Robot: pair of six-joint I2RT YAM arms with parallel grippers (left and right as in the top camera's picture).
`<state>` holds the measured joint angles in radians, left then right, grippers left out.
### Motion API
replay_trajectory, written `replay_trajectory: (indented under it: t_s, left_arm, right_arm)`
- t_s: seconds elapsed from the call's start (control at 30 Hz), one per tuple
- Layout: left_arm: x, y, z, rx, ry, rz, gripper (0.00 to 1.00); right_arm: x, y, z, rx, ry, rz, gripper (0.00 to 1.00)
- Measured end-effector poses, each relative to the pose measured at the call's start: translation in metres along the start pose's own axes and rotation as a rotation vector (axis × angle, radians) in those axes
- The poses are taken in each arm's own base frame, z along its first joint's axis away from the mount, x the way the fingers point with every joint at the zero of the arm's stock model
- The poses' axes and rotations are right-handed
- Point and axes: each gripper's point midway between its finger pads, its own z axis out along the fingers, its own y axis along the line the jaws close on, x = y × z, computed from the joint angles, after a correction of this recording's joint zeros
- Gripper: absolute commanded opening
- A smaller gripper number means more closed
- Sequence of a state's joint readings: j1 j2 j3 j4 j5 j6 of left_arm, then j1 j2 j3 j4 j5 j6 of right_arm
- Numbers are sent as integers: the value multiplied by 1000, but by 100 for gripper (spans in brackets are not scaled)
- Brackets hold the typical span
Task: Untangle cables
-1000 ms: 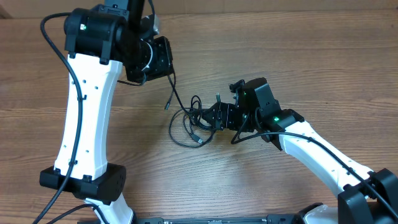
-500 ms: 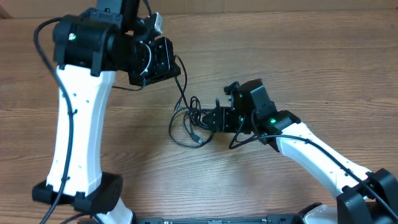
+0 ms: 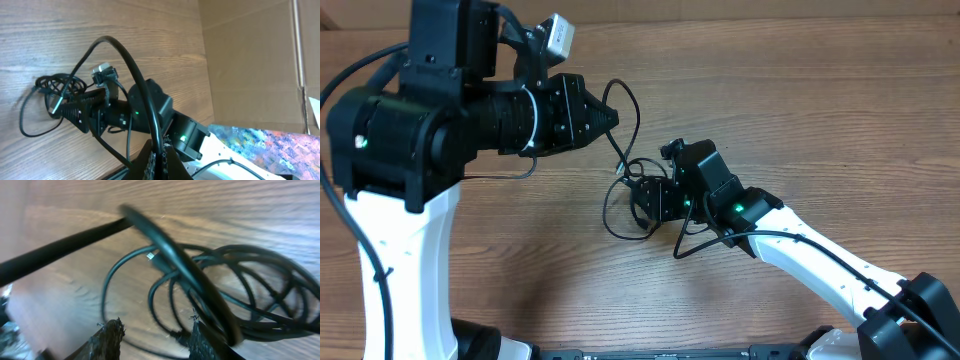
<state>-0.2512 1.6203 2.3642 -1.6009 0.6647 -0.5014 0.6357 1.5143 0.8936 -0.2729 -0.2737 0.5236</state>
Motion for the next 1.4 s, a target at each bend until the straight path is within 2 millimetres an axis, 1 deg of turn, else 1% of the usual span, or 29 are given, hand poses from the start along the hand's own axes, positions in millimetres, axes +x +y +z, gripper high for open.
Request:
replay_trajectory:
  t_s: [0.23,0.47,0.67,0.73,0.83,0.93,1.03,1.17,1.3,1.4]
  left_arm:
    - [5,-9,-10,25,-19,18,4]
    - [8,-12,-12,40,-14,10,4]
    - [13,-32,-16,144,15,36,4]
    - [14,-37,-18,167,12,49,4]
    - [9,-42,-25,191,-23,75,4]
    - [-3,-40,-35,196,-85,88,4]
    - [-17,-30,-50,177,-158,74,4]
    - [-29,-8,-65,115,-232,12,4]
    - [-38,29,-75,-28,-302,-115,4]
    - [-40,69,-88,-197,-369,-251,4]
  right_arm:
    - [-7,-20,-1,111,-47,6,45]
    - [-8,-39,-5,213,-73,33,45]
    - [-8,-59,-11,324,-108,122,46]
    - [-9,-61,-12,333,-113,131,46]
    - [-9,-62,-13,341,-118,143,46]
    - [-9,-63,-14,347,-120,148,46]
    - [-9,-63,-15,353,-119,151,46]
    - [-8,-66,-18,373,-120,174,46]
    - [-7,-72,-21,408,-131,200,46]
    - [-7,-74,-23,422,-137,209,46]
